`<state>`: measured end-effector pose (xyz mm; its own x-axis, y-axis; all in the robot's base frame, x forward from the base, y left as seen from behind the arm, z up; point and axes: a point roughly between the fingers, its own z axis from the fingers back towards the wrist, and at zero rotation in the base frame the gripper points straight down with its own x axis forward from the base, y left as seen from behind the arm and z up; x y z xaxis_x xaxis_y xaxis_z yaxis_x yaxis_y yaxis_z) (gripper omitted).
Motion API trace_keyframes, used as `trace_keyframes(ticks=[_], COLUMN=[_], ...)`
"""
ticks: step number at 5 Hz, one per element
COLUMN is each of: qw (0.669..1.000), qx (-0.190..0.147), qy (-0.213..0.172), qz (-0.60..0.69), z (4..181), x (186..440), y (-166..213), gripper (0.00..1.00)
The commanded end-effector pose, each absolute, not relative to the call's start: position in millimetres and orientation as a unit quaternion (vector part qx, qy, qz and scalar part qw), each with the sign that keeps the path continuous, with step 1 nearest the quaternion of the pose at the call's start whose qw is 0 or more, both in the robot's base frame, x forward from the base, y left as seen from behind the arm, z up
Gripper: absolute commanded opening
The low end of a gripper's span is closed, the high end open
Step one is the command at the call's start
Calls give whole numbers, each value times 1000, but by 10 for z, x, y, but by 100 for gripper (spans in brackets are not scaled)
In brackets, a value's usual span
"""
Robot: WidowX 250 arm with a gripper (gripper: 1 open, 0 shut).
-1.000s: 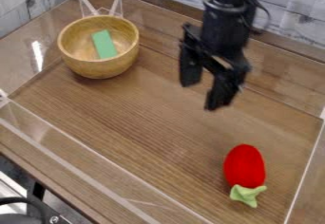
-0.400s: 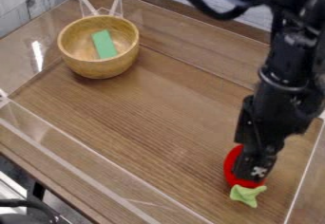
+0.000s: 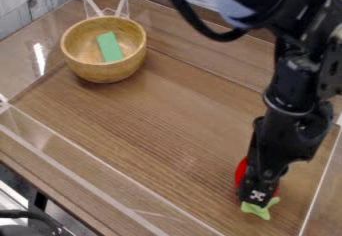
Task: Put the green object in the brown bowl
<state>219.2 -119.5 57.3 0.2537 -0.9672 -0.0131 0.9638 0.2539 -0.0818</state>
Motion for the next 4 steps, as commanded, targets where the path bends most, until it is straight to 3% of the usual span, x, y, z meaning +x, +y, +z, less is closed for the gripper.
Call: trace_keyframes(ticks=[1,4], qw=[785,773], qx=[-30,-40], qy=[13,19], qz=[-618,-633], z=[574,420], x=[2224,2193], y=[-1171,-1123], gripper=[100,100])
